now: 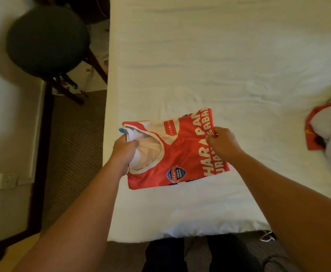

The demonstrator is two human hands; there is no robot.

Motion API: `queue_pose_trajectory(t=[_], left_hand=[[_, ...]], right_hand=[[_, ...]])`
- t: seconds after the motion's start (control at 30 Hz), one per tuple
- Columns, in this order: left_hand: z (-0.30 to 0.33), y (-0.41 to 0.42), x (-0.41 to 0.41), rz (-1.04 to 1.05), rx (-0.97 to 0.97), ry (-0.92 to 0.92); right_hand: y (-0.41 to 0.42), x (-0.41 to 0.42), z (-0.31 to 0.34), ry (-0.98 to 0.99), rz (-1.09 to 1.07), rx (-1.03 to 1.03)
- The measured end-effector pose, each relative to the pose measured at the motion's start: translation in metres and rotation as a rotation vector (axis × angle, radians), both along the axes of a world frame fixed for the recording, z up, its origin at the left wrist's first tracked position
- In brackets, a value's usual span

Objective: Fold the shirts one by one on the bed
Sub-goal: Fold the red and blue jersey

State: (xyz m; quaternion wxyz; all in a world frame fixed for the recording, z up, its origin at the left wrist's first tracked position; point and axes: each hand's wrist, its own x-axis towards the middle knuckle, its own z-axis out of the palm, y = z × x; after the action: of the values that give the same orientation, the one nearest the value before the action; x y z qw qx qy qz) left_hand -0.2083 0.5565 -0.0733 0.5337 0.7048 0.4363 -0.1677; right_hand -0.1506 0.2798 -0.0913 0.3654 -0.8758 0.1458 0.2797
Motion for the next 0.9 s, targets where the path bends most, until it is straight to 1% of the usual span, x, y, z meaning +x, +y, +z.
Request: queue_pose_trajectory(t=[0.2, 0.3, 0.4, 0.5, 0.63, 0.8, 0.9], left_hand=[[0.115, 0.000, -0.031, 0.091, 0.063, -0.124], [0.160, -0.004, -0.057, 0.164, 0.122, -0.180], [0.196, -0.012, -0.086, 0.219, 0.178, -0.241], [0.217, -0.016, -0.115, 0.296, 0.207, -0.273], [0.246, -0.016, -0.161, 0.416, 0.263, -0.318], [0.271, 0.012, -0.235, 0.535, 0.405, -0.305], [0.285, 0.029, -0.275, 0.641, 0.393, -0.325]], right_hand=[[0.006, -0.003, 0.096, -0.107, 0.162, 0.036], [0.011, -0.007, 0.139, -0.161, 0.254, 0.098], [0.016, -0.012, 0.173, -0.208, 0.382, 0.112], [0.026, -0.021, 0.203, -0.262, 0.499, 0.105], [0.050, -0.040, 0.238, -0.304, 0.599, 0.103], [0.102, -0.082, 0.265, -0.368, 0.727, 0.195], [0.135, -0.109, 0.275, -0.361, 0.791, 0.240]])
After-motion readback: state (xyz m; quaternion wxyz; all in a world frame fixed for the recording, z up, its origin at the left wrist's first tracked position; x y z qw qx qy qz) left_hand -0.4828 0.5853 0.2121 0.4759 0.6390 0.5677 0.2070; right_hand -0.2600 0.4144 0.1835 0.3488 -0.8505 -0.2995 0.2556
